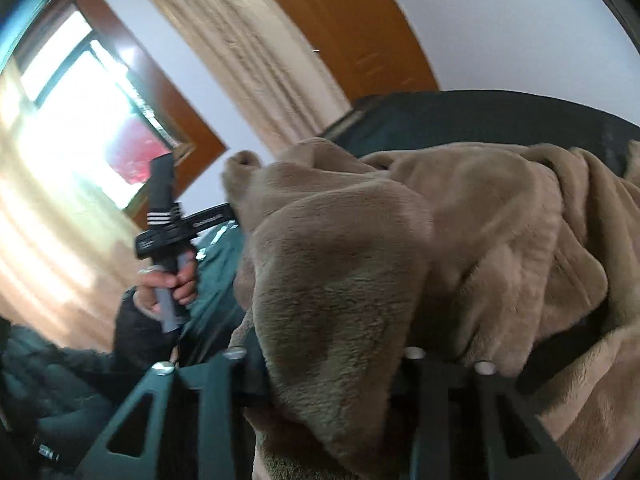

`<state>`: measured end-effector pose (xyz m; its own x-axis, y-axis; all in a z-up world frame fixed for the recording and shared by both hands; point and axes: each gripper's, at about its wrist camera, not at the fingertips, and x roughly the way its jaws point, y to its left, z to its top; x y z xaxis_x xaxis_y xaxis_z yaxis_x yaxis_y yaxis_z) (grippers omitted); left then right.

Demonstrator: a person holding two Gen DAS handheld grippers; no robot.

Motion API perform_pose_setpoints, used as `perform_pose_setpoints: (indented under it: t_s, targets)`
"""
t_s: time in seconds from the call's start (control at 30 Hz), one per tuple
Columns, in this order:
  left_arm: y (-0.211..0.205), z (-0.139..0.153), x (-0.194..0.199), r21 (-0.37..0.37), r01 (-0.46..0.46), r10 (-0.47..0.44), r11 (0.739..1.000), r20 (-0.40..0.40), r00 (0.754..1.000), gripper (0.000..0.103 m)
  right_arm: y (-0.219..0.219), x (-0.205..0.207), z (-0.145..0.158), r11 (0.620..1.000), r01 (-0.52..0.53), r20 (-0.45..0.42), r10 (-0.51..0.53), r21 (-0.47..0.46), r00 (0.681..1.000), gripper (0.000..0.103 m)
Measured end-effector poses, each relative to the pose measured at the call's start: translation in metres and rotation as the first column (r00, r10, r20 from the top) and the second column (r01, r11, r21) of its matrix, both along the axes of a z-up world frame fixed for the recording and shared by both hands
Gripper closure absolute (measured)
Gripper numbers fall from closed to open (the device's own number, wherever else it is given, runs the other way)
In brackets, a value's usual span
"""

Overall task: Fold clothes
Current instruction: 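Lift the fleece off the bed with both grippers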

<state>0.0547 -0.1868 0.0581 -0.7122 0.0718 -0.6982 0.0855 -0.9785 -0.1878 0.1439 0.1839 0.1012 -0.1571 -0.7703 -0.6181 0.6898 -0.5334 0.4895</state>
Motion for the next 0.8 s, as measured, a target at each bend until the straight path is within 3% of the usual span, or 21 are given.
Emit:
perform_pose_setpoints:
  t_s: [0.07,0.17,0.2,0.27,0.33,0.37,0.47,0.53,0.63,0.8]
  targets:
    - [0.001,0.001,0.0,0.002,0.003,-0.003,1.0,0.0,1.0,0.087,0.003,0.009,0.01,0.998,0.064,-0.042,-0.064,0.006,0.997,0.076]
    - [0.011,0.006,0.003,0.007,0.033,-0.033,0.999,-0.018,0.999,0.087,0.008,0.036,0.038,0.981,0.193,-0.207,-0.182,0.035,0.961,0.08]
    - [0.014,0.008,0.005,0.008,0.043,-0.043,0.999,-0.024,0.999,0.087,0.008,0.05,0.051,0.96,0.27,-0.32,-0.233,0.076,0.918,0.08]
    - [0.029,0.014,0.01,0.017,0.094,-0.093,0.995,-0.045,0.995,0.086,0.007,0.078,0.076,0.895,0.428,-0.537,-0.3,0.127,0.788,0.081]
    - [0.05,0.022,0.016,0.01,0.153,-0.152,0.988,-0.074,0.986,0.084,0.005,0.104,0.092,0.825,0.552,-0.708,-0.316,0.125,0.632,0.081]
    - [0.062,0.026,0.02,0.001,0.182,-0.181,0.983,-0.087,0.98,0.084,0.004,0.119,0.102,0.783,0.615,-0.784,-0.321,0.097,0.532,0.081]
    - [0.098,0.028,0.029,-0.01,0.26,-0.26,0.966,-0.101,0.96,0.074,0.006,0.154,0.125,0.706,0.708,-0.885,-0.338,-0.014,0.32,0.081]
    - [0.122,0.03,0.035,-0.017,0.311,-0.311,0.95,-0.109,0.944,0.06,0.008,0.168,0.135,0.674,0.736,-0.91,-0.343,-0.064,0.235,0.081]
    - [0.149,0.028,0.044,-0.032,0.36,-0.361,0.932,-0.121,0.924,0.044,0.015,0.184,0.148,0.641,0.756,-0.916,-0.372,-0.134,0.153,0.081]
    - [0.173,0.016,0.045,-0.031,0.346,-0.347,0.938,-0.11,0.931,0.039,0.03,0.204,0.16,0.603,0.762,-0.899,-0.434,-0.236,0.065,0.081]
